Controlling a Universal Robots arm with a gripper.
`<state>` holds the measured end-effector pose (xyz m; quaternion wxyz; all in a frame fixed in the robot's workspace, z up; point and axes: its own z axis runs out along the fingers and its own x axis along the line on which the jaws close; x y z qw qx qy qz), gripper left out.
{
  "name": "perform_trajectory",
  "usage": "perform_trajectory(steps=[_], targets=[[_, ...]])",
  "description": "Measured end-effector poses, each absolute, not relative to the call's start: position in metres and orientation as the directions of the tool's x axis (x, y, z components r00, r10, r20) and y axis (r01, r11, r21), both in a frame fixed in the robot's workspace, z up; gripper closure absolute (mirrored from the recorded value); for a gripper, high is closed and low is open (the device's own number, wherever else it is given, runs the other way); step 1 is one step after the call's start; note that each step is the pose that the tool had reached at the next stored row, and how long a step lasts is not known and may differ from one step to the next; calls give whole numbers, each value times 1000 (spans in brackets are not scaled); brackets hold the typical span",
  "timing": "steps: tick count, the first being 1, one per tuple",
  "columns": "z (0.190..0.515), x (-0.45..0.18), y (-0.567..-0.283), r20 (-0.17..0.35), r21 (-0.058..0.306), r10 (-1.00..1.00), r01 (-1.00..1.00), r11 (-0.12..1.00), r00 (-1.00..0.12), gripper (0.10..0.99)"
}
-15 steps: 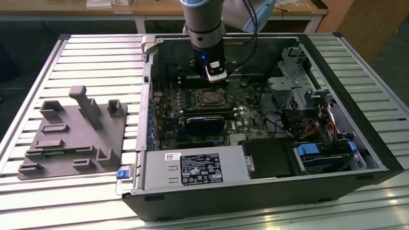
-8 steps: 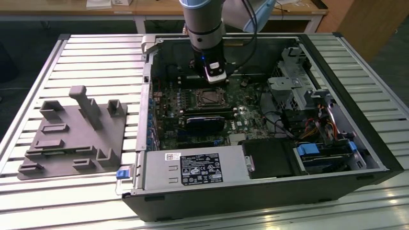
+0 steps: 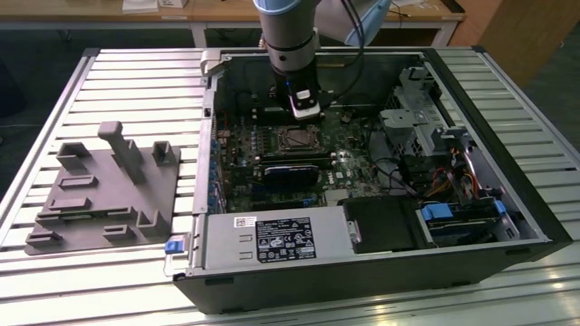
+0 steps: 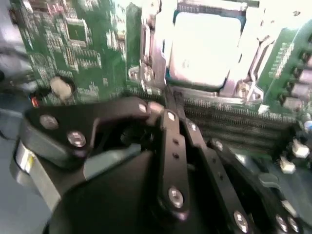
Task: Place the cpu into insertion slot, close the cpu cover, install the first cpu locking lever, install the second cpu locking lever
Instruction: 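Install the first cpu locking lever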
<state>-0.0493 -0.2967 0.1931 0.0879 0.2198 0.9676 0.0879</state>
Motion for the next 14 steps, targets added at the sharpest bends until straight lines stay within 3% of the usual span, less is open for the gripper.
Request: perform_trajectory(steps=[14], targets=[[205,-49,-297,-131,208,445,415,886,-886,980]])
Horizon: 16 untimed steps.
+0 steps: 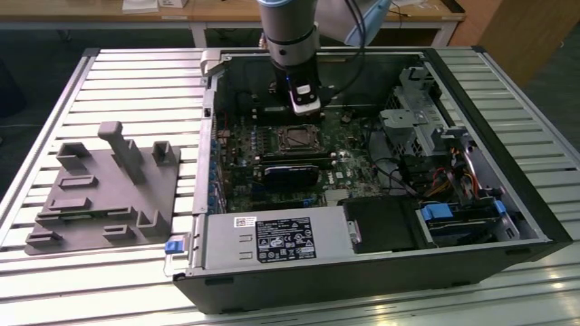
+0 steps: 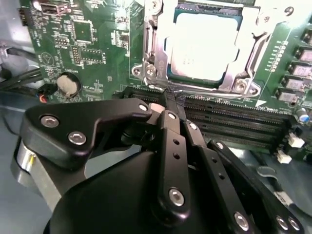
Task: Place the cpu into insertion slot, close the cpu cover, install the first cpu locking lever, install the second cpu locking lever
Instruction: 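Install the first cpu locking lever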
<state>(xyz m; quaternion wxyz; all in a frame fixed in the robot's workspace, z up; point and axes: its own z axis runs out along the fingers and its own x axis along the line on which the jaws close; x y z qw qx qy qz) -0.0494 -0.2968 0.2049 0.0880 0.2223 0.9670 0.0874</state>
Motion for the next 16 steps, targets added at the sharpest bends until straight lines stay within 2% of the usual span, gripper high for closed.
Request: perform_trajectory(steps=[16], targets=[[221,-49,-297,-131,208,446,415,886,-885,980]])
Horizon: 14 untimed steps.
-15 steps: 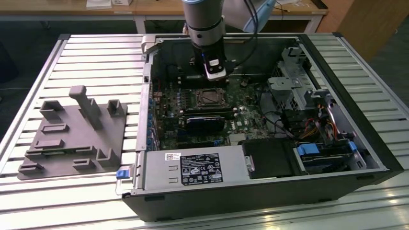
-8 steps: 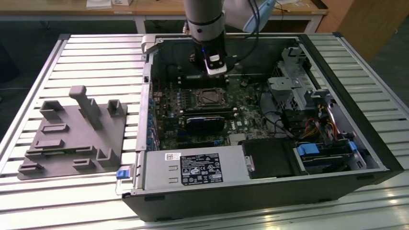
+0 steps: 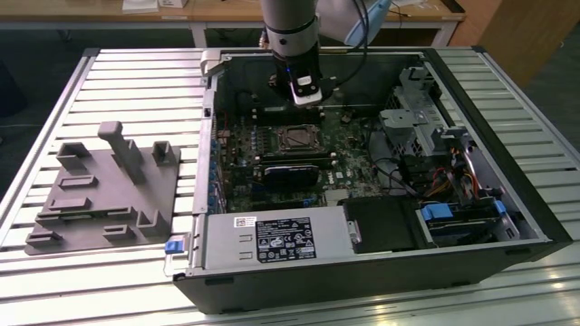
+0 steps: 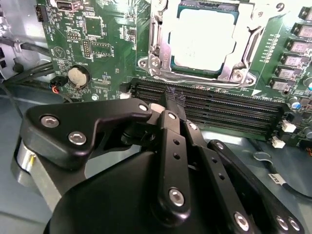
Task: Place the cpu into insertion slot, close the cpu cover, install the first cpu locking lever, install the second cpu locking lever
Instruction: 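Install the first cpu locking lever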
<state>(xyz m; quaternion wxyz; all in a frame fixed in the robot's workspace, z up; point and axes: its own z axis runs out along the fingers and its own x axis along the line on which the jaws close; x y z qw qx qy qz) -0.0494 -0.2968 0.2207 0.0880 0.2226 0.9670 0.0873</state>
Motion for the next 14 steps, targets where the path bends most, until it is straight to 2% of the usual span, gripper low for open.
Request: perform_trajectory(steps=[5,14], targets=[[221,-49,-297,-128,201,445,417,887,-886,980],[219,-48,-297,-113,123,437,424,897,-892,980]])
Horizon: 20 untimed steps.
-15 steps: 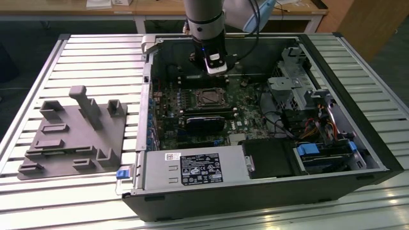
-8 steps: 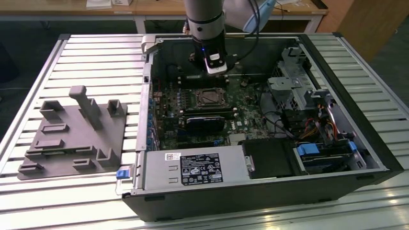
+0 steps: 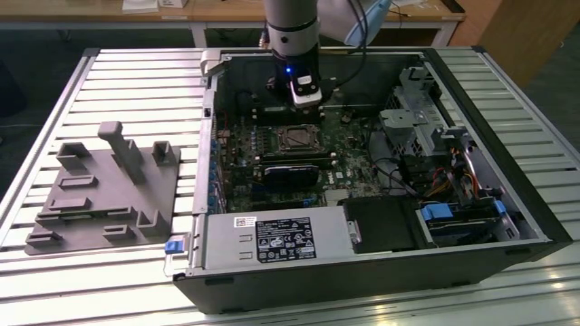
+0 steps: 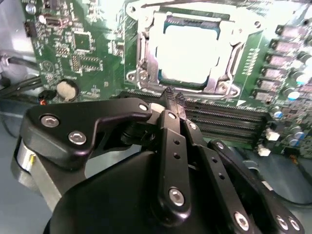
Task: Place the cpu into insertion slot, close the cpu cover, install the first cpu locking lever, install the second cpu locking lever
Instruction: 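Install the first cpu locking lever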
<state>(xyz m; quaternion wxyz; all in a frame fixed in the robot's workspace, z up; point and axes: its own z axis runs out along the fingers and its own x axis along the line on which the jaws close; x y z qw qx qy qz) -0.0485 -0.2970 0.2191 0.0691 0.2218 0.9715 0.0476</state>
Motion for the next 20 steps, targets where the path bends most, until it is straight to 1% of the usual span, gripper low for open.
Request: perform_trajectory(steps=[4,13,20], targets=[[218,-48,-302,-106,105,436,426,899,-894,980],[216,-48,-325,-89,92,436,428,899,-896,980],[214,-48,-329,-80,77,435,429,900,-897,980]])
